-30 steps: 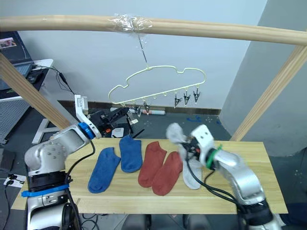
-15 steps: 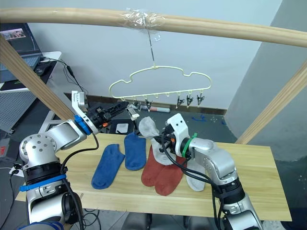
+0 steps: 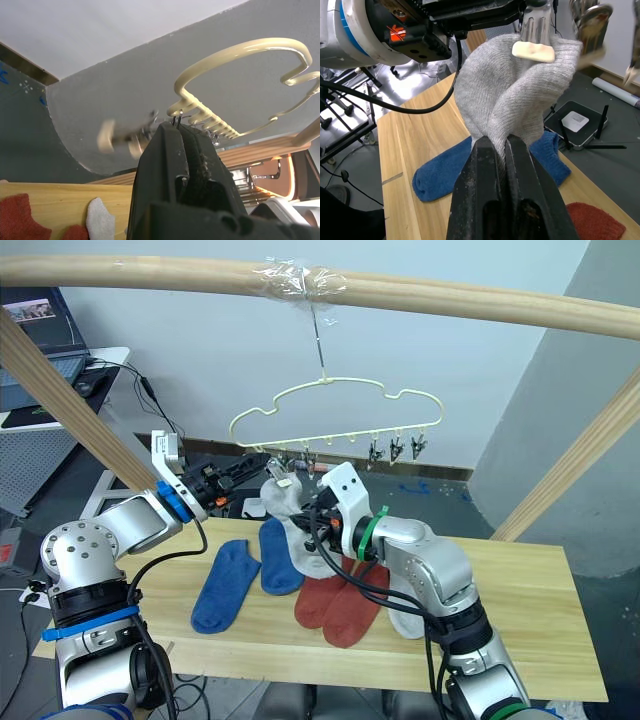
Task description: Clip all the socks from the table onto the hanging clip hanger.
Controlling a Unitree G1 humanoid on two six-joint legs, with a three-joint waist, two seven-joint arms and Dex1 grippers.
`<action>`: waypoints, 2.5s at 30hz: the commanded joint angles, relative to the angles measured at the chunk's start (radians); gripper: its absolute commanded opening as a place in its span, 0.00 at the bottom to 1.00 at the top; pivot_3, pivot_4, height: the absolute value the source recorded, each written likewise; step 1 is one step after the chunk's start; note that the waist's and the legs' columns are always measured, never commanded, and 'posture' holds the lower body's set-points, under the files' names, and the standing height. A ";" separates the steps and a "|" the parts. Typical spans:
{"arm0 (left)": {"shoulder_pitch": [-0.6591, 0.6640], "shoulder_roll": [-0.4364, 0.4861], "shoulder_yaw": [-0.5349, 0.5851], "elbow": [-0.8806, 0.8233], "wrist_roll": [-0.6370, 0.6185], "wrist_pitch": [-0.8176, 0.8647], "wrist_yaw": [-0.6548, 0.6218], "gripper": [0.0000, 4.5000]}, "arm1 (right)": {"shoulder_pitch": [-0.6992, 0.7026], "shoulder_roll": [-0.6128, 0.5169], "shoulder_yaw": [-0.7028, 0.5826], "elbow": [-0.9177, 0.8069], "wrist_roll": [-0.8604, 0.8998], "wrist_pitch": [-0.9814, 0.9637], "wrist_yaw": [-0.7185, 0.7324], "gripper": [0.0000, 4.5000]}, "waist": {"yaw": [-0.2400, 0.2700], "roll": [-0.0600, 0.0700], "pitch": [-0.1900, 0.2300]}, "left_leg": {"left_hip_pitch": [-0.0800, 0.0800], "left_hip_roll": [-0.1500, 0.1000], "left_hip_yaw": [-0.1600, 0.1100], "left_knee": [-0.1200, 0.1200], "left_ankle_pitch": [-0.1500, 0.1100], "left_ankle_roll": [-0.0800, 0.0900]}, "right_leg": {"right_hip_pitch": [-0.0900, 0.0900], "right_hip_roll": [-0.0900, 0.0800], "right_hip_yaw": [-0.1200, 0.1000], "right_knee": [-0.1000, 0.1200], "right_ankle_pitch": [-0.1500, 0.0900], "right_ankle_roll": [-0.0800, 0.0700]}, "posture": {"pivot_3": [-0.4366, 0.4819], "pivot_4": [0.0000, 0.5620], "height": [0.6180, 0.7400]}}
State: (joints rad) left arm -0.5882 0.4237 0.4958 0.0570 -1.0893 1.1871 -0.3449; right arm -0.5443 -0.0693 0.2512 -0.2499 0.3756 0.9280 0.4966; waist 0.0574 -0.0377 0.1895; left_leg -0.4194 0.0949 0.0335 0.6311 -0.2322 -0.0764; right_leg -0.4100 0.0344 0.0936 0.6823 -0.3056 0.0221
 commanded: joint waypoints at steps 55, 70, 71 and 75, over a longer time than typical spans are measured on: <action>0.321 -0.061 -0.465 -0.356 0.768 -0.856 -0.055 0.69 | 0.217 -0.413 -0.331 -0.476 0.268 -0.015 0.023 1.00 | 0.018 0.000 0.000 | 0.001 -0.001 -0.001 0.001 0.000 0.001 | 0.003 0.000 0.001 -0.001 0.001 -0.001 | 0.65 0.35 1.00; 0.272 -0.203 -0.492 -0.216 0.875 -0.965 0.018 0.69 | 0.167 -0.461 -0.362 -0.468 0.359 -0.035 0.035 1.00 | 0.018 0.000 0.000 | 0.001 -0.001 -0.001 0.003 0.000 0.002 | 0.004 0.000 0.000 0.000 0.001 -0.001 | 0.63 0.35 1.00; 0.267 -0.208 -0.490 -0.209 0.881 -0.971 0.027 0.69 | 0.168 -0.466 -0.361 -0.468 0.360 -0.038 0.036 1.00 | 0.018 0.000 0.000 | 0.001 -0.001 -0.001 0.003 0.000 0.002 | 0.004 0.000 0.000 0.000 0.001 -0.001 | 0.63 0.35 1.00; 0.258 -0.213 -0.486 -0.203 0.895 -0.985 0.040 0.69 | 0.169 -0.477 -0.369 -0.465 0.371 -0.043 0.031 1.00 | 0.018 0.000 0.000 | 0.001 -0.001 -0.002 0.005 0.000 0.002 | 0.005 0.000 0.000 0.000 0.001 -0.001 | 0.62 0.34 1.00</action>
State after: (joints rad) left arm -0.3181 0.2131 0.0066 -0.1244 -0.2064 0.2290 -0.3127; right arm -0.3662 -0.5361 -0.0927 -0.6860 0.7270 0.9071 0.5291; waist 0.0753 -0.0373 0.1899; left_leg -0.4186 0.0936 0.0320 0.6358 -0.2324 -0.0746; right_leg -0.4052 0.0347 0.0938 0.6827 -0.3042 0.0207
